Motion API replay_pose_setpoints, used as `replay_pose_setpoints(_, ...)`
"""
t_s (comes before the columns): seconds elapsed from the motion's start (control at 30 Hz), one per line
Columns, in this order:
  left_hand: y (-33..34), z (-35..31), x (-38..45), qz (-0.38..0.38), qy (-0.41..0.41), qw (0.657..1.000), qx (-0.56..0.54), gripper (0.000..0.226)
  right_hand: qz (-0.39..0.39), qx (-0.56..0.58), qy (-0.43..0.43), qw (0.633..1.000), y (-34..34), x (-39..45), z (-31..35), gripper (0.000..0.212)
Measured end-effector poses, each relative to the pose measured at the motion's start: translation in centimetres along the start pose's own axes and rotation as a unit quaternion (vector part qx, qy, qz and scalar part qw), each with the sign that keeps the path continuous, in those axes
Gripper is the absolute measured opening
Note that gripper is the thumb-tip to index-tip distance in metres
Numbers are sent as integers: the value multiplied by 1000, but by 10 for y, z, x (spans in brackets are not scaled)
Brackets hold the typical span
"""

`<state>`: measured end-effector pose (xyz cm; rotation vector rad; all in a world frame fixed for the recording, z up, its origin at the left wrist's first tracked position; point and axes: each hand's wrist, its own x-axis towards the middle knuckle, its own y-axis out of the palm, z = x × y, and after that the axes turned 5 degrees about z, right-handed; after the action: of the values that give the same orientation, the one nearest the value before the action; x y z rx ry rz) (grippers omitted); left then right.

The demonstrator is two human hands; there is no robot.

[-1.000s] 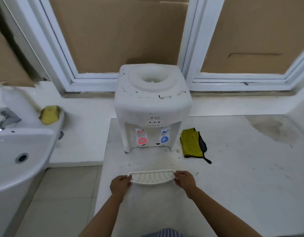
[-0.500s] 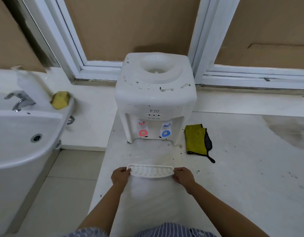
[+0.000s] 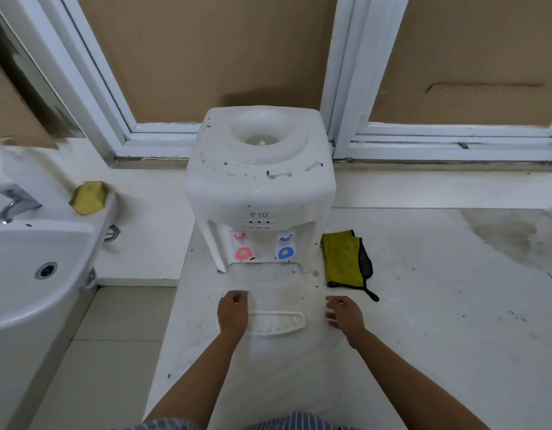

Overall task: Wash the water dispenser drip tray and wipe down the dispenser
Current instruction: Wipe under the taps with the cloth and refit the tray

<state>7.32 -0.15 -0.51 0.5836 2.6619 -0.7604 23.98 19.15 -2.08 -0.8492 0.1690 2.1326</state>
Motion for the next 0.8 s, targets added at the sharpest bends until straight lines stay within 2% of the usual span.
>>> replay_pose_setpoints(0.1, 29, -24, -1, 85, 14, 996, -35, 20, -42, 4, -17, 999, -22, 10, 11, 14)
replay_pose_setpoints(0.23, 69, -54, -2, 219, -41, 974, -47, 19, -90, -48, -45, 994, -51, 27, 20, 22)
replay_pose_setpoints(0.3, 88, -65, 1, 257, -65, 963, -48, 19, -110, -86, -56, 989, -63, 34, 24, 24)
replay_pose_setpoints(0.4, 118, -78, 9, 275, -84, 956, -59, 16, -115, -127, -68, 983, -75, 50, 30, 30)
replay_pose_setpoints(0.57, 159, -92, 18, 293, -108, 949, -45, 13, -99, -186, -88, 973, -79, 71, 38, 51)
replay_pose_setpoints(0.7, 177, -102, 20, 304, -122, 945, -25, 19, -76, -174, -80, 979, -77, 89, 34, 65)
replay_pose_setpoints(0.8, 184, -109, 23, 296, -136, 945, -37, 4, -75, -170, -66, 980, -73, 96, 37, 57)
